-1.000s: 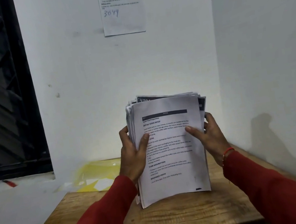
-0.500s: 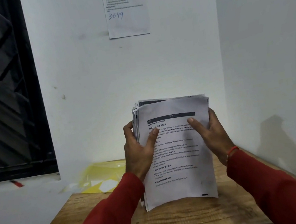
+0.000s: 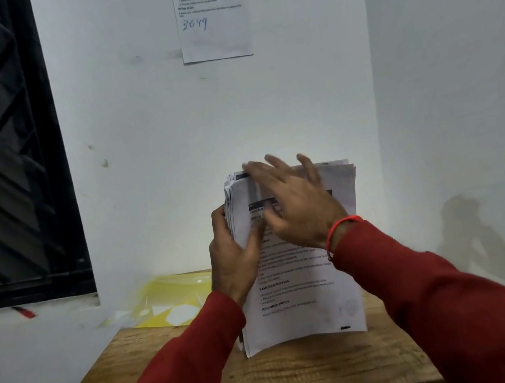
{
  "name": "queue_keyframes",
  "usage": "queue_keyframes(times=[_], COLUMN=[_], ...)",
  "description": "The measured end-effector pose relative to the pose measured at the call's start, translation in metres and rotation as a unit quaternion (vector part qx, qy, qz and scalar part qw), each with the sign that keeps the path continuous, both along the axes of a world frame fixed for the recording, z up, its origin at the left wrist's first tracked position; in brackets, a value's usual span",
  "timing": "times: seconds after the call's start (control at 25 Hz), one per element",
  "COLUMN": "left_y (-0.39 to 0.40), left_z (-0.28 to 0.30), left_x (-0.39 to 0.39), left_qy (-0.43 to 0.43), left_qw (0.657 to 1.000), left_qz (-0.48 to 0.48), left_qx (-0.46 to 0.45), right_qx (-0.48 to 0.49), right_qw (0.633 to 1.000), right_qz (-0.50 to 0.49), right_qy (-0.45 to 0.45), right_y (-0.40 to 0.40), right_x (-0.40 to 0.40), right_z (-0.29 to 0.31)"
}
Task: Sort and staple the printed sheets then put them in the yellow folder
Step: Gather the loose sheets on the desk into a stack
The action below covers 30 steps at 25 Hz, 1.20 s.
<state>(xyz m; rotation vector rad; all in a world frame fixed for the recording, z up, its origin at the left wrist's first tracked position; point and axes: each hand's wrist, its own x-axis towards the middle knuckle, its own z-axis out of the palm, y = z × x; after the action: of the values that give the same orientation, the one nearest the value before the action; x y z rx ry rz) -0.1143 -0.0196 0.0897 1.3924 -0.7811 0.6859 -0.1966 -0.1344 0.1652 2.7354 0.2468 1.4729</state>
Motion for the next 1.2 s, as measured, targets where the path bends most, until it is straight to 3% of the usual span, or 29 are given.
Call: queue_keyframes(times=[0.44, 0.56, 0.64, 0.72, 0.76, 0.84, 0.92, 1.2], left_y=[0.002, 0.003, 0.005, 0.008, 0.006, 0.005, 0.001, 0.002], left_z=[-0.001, -0.003, -0.005, -0.007, -0.009, -0.011, -0.011, -0.015], left_x=[0.0, 0.006, 0.009, 0.008, 0.004, 0.0, -0.004, 0.003], left_qy=[0.01, 0.015, 0.031, 0.05, 0.06, 0.069, 0.066, 0.069], left_qw=[1.0, 1.0, 1.0, 0.999, 0.998, 0.997, 0.997, 0.995], left_qz=[-0.004, 0.004, 0.005, -0.007, -0.018, -0.029, -0.035, -0.067], left_qx=[0.007, 0.002, -0.001, -0.004, -0.005, -0.007, -0.007, -0.019], right_qx=[0.004, 0.078, 0.155, 0.26, 0.329, 0.466, 0.511, 0.559], right_qw=[0.99, 0.978, 0.954, 0.923, 0.907, 0.861, 0.828, 0.797], right_qz=[0.131, 0.165, 0.124, 0.077, 0.078, 0.162, 0.231, 0.229], right_qy=[0.054, -0.098, -0.224, -0.273, -0.252, -0.123, -0.027, 0.001], right_y=[0.006, -0.013, -0.04, -0.064, -0.073, -0.074, -0.071, -0.079], right_x=[0.008, 0.002, -0.004, -0.006, -0.008, -0.006, -0.005, 0.0], right_z=[0.003, -0.001, -0.018, -0.047, -0.061, -0.079, -0.09, -0.099])
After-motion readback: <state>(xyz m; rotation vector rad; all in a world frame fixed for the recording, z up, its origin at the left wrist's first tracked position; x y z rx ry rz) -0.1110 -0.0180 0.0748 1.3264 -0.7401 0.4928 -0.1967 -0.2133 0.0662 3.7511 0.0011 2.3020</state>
